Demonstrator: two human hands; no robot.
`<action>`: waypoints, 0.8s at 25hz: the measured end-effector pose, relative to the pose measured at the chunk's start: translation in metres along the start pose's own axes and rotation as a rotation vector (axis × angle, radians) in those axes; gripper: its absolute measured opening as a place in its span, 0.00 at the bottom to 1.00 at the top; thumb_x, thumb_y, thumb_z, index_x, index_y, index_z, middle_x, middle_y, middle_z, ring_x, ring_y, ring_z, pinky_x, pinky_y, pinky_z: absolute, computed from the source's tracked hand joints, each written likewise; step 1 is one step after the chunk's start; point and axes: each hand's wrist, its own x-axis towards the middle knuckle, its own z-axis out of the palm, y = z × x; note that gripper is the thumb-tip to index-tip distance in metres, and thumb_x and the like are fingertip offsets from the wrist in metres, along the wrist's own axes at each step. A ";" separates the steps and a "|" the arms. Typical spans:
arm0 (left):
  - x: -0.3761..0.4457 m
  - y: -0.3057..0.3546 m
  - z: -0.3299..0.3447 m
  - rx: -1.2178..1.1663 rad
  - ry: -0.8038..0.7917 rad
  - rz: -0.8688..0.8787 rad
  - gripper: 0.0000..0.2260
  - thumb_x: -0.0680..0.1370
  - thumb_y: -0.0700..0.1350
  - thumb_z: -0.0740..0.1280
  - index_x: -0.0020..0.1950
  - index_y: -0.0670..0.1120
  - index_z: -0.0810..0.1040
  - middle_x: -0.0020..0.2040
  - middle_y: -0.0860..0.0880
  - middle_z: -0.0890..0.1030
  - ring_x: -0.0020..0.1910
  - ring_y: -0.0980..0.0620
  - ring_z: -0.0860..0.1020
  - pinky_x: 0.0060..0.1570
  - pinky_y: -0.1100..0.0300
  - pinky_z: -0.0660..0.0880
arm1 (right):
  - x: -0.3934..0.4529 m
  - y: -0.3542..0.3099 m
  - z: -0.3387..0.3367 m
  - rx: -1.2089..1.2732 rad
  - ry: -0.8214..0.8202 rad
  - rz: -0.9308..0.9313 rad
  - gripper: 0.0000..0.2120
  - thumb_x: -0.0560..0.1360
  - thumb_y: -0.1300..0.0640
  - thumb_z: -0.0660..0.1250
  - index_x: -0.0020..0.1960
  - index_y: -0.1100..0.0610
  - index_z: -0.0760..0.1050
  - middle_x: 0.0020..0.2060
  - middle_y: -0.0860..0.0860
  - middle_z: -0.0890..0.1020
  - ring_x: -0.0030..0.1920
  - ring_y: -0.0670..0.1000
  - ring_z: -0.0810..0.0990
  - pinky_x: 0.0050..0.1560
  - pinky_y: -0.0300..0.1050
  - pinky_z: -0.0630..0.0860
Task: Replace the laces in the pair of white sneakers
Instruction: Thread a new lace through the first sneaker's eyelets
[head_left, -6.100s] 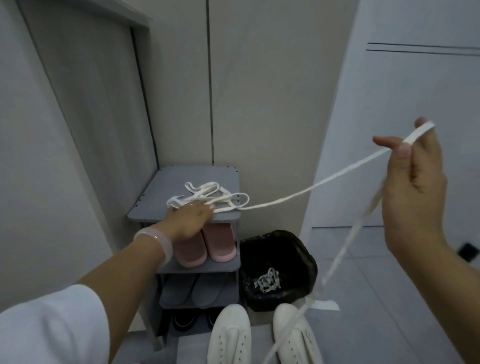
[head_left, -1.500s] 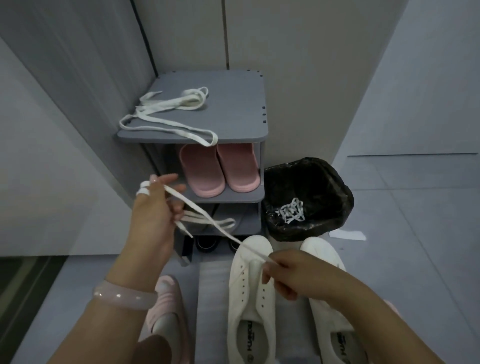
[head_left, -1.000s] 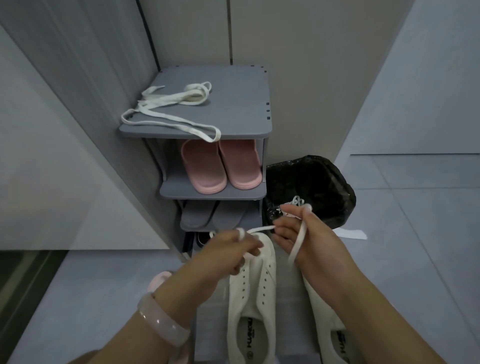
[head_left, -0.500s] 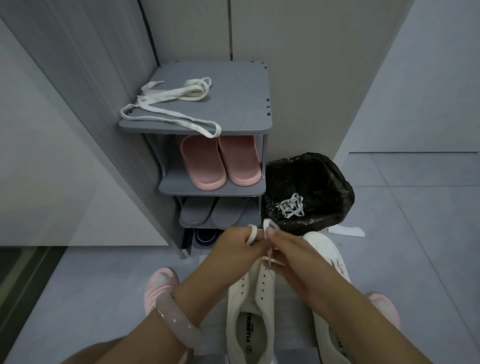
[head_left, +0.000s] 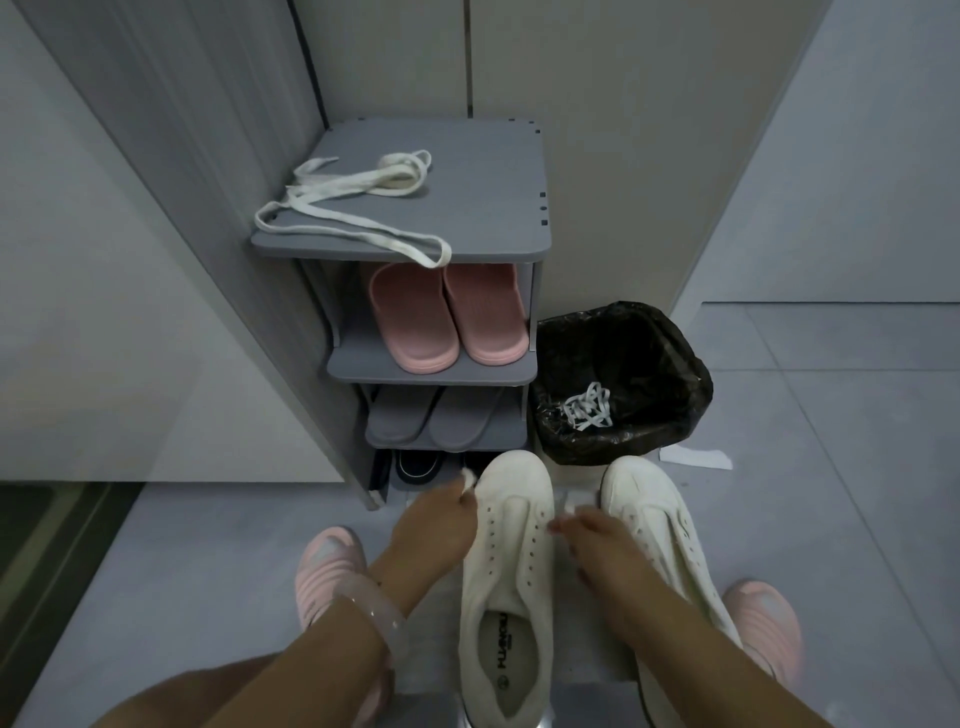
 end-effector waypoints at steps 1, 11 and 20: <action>-0.001 -0.010 0.012 0.000 -0.085 -0.031 0.17 0.82 0.45 0.51 0.69 0.46 0.67 0.66 0.44 0.73 0.63 0.46 0.72 0.60 0.58 0.66 | -0.002 0.009 0.006 0.035 -0.085 0.082 0.09 0.78 0.58 0.59 0.48 0.62 0.75 0.43 0.55 0.78 0.45 0.53 0.77 0.52 0.51 0.75; -0.049 -0.025 0.045 -0.125 -0.176 0.045 0.19 0.83 0.48 0.47 0.73 0.49 0.61 0.69 0.48 0.70 0.62 0.52 0.71 0.62 0.62 0.66 | -0.033 0.044 0.010 0.167 -0.150 0.171 0.11 0.79 0.56 0.58 0.42 0.58 0.75 0.44 0.57 0.78 0.49 0.58 0.77 0.50 0.51 0.76; -0.033 0.019 0.001 -0.691 -0.023 -0.219 0.08 0.80 0.41 0.58 0.43 0.43 0.73 0.33 0.48 0.72 0.24 0.55 0.64 0.21 0.67 0.60 | -0.021 0.005 -0.013 0.165 0.246 -0.044 0.20 0.81 0.50 0.56 0.34 0.57 0.74 0.26 0.51 0.69 0.30 0.48 0.67 0.31 0.40 0.65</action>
